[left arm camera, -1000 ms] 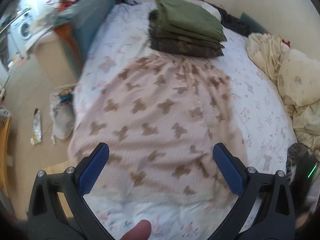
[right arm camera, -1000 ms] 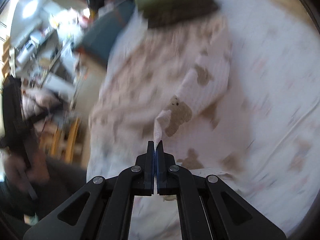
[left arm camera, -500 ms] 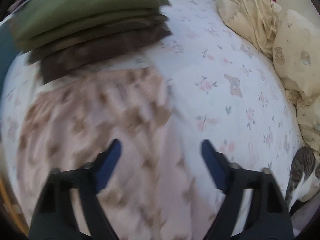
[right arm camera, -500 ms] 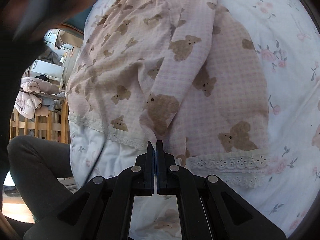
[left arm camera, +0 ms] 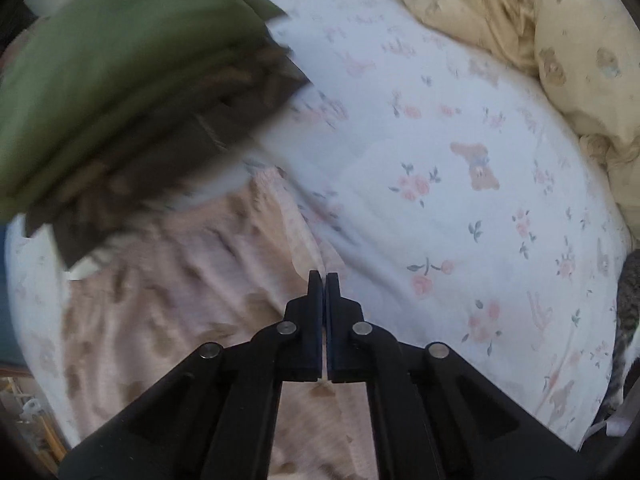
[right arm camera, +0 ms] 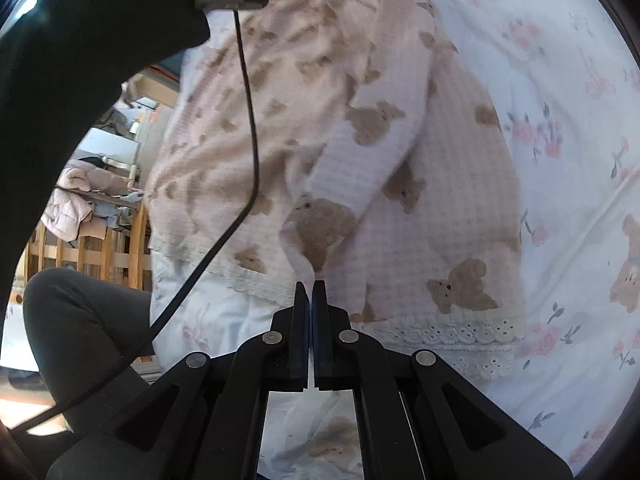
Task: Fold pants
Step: 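Grasp the other pant leg hem with the left tool while the right tool holds its hem, then lift both hems and carry them toward the waistband while both tools hold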
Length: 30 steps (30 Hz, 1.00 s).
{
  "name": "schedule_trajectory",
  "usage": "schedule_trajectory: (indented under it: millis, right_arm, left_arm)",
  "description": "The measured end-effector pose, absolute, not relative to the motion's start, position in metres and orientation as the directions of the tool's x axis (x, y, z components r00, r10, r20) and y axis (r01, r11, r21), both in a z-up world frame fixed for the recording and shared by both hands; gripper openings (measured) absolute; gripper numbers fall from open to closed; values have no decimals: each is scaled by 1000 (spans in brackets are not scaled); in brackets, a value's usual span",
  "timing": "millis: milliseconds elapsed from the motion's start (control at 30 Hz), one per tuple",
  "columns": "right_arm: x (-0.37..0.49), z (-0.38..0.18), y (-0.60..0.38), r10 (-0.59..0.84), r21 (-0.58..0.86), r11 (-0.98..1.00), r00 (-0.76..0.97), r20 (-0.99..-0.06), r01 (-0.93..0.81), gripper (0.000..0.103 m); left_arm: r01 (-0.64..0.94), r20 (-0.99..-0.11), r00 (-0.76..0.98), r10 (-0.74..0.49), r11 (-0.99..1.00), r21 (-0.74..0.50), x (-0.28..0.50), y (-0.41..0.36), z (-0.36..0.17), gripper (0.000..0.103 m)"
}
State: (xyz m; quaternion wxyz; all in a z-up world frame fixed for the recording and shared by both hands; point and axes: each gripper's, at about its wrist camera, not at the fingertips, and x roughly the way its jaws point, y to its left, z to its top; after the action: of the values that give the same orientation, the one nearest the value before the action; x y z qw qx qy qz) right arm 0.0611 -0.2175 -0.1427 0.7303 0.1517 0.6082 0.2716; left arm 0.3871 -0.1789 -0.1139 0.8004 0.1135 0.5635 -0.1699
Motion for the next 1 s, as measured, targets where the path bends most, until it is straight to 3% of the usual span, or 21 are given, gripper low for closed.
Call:
schedule_trajectory:
  millis: [233, 433, 667, 867, 933, 967, 1000]
  right_arm:
    - [52, -68, -190, 695, 590, 707, 229, -681, -391, 0]
    - [62, -32, -100, 771, 609, 587, 140, -621, -534, 0]
    - [82, -67, -18, 759, 629, 545, 8, -651, -554, 0]
    - [104, -102, -5, 728, 638, 585, -23, -685, -500, 0]
    - [108, -102, -3, 720, 634, 594, -23, -693, -495, 0]
    - [108, -100, -2, 708, 618, 601, -20, -706, -506, 0]
    - [109, -99, 1, 699, 606, 606, -17, -714, -515, 0]
  left_arm:
    - [408, -911, 400, -98, 909, 81, 388, -112, -51, 0]
    - [334, -891, 454, 15, 924, 186, 390, -14, -26, 0]
    - [286, -912, 382, 152, 918, 273, 407, 62, -103, 0]
    - [245, -914, 364, 179, 928, 280, 420, 88, -156, 4]
    - [223, -921, 363, 145, 946, 237, 417, 100, -157, 15]
    - [199, -925, 355, 132, 957, 213, 413, 106, -154, 43]
    - [191, -925, 360, 117, 962, 196, 408, 112, -150, 62]
